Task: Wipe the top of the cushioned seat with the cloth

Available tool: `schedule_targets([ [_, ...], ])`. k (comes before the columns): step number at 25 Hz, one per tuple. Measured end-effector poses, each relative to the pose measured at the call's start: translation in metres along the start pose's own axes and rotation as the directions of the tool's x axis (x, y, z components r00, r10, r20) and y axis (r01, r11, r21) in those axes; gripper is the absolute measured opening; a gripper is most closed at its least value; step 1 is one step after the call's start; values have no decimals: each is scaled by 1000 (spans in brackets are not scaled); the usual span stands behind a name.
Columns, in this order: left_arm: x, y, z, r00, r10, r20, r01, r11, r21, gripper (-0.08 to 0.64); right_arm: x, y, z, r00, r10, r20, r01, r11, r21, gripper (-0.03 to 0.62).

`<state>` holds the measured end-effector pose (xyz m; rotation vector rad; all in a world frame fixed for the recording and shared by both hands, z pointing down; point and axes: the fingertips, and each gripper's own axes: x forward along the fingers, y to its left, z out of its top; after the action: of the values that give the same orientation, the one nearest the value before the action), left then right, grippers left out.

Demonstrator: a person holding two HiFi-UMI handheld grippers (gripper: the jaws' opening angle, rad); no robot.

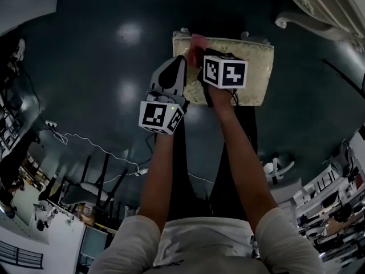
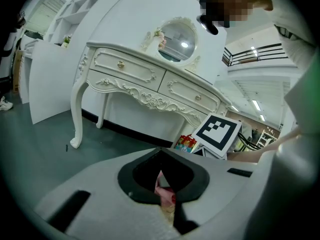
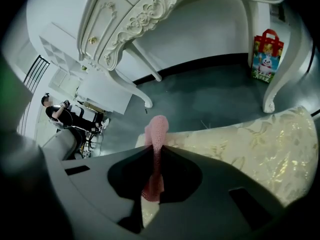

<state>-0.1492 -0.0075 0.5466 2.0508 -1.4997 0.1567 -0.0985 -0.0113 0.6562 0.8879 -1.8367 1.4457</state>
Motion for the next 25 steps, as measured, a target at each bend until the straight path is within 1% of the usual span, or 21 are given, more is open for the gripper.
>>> schedule_targets([
  [3, 10, -15, -4, 1000, -15, -13, 15, 1000, 9, 12, -12, -16, 1, 1000, 3, 11, -3, 1000, 15, 25],
  [11, 37, -58, -21, 995, -81, -56, 83, 996, 40, 12, -47, -65, 2, 998, -31, 48, 29, 998, 53, 25],
  [19, 63, -111, -34, 985, -156, -75, 160, 987, 37, 12, -97, -134, 5, 989, -124, 83, 115, 988, 99, 25],
  [25, 74, -138, -44, 979, -189, -83, 192, 981, 30, 12, -125, -176, 7, 976, -195, 95, 187, 978, 93, 25],
])
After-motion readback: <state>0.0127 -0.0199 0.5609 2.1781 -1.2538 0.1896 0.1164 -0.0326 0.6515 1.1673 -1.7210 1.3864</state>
